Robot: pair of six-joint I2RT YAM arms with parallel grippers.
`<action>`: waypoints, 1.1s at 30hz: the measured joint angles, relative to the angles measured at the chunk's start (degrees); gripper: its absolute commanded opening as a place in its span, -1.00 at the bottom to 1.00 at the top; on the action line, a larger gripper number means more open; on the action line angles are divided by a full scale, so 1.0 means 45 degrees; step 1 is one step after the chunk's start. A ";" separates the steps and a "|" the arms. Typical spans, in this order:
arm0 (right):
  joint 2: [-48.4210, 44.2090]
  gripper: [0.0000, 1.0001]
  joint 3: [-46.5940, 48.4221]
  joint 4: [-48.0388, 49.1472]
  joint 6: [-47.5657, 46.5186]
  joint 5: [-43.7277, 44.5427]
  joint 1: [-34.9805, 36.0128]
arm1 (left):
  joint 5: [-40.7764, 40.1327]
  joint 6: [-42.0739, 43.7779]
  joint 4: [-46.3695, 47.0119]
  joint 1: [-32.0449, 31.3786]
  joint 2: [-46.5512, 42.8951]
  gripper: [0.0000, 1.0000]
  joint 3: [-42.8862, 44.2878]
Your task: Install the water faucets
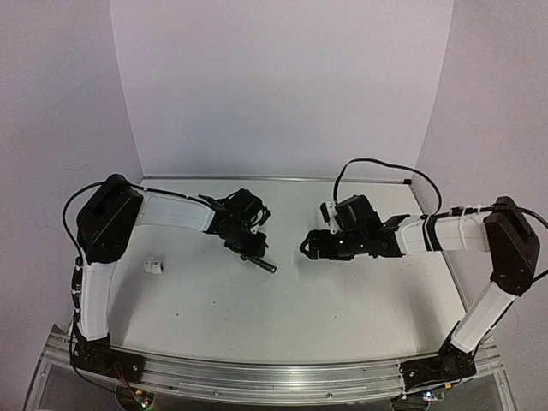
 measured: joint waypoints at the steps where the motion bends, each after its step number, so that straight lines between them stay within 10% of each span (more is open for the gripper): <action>1: 0.0011 0.55 0.0143 0.0006 0.0185 -0.0360 -0.0143 | 0.0211 0.0202 0.0191 0.0000 -0.0357 -0.99 -0.0458; 13: 0.1291 0.32 0.2305 0.0567 0.2073 -0.5289 -0.0913 | 0.2732 0.3173 0.2352 -0.1022 -0.4266 -1.00 -0.3134; 33: 0.2471 -1.00 0.1722 0.3245 0.3444 -0.7883 -0.0638 | 0.2201 0.3941 0.2304 -0.1651 -0.4286 -0.96 -0.3328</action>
